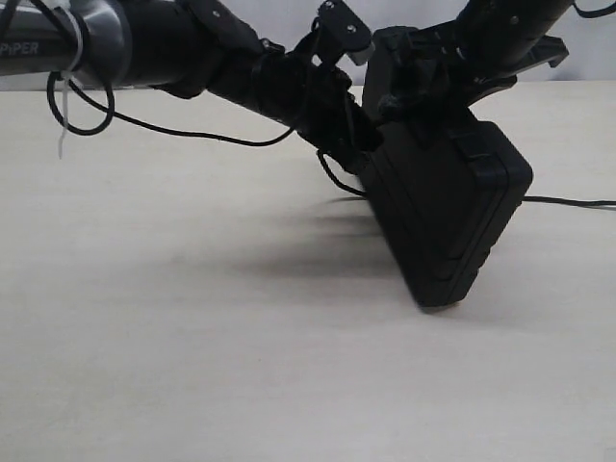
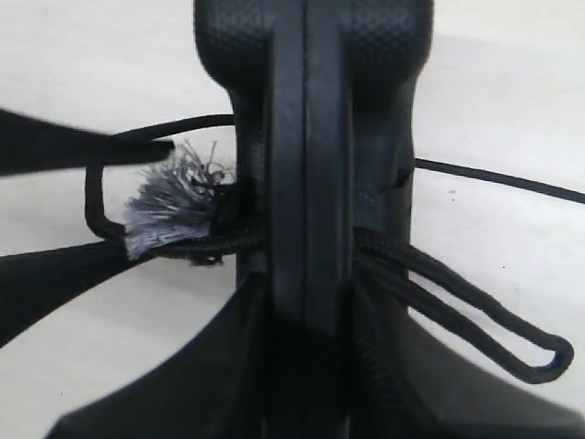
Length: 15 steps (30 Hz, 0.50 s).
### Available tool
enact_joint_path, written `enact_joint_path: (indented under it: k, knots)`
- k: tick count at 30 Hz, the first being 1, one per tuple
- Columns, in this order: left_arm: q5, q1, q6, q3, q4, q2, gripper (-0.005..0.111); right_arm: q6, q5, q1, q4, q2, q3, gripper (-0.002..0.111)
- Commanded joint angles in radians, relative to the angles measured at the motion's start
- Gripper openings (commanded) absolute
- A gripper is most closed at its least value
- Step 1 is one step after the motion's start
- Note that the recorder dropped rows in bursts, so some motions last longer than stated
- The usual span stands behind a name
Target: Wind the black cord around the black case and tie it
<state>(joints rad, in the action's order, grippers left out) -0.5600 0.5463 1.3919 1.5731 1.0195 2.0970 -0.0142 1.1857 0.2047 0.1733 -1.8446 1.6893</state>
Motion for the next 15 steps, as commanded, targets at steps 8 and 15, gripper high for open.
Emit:
enact_joint_path:
  k: [8, 15]
  knots:
    - [-0.029, -0.029, 0.082, 0.006, 0.089, -0.010, 0.000, -0.001, 0.035, 0.006, 0.020, -0.005, -0.009, 0.004]
    - [0.024, 0.032, 0.177, 0.006, 0.148, -0.010, 0.000, -0.001, 0.035, 0.006, 0.024, -0.005, -0.009, 0.004]
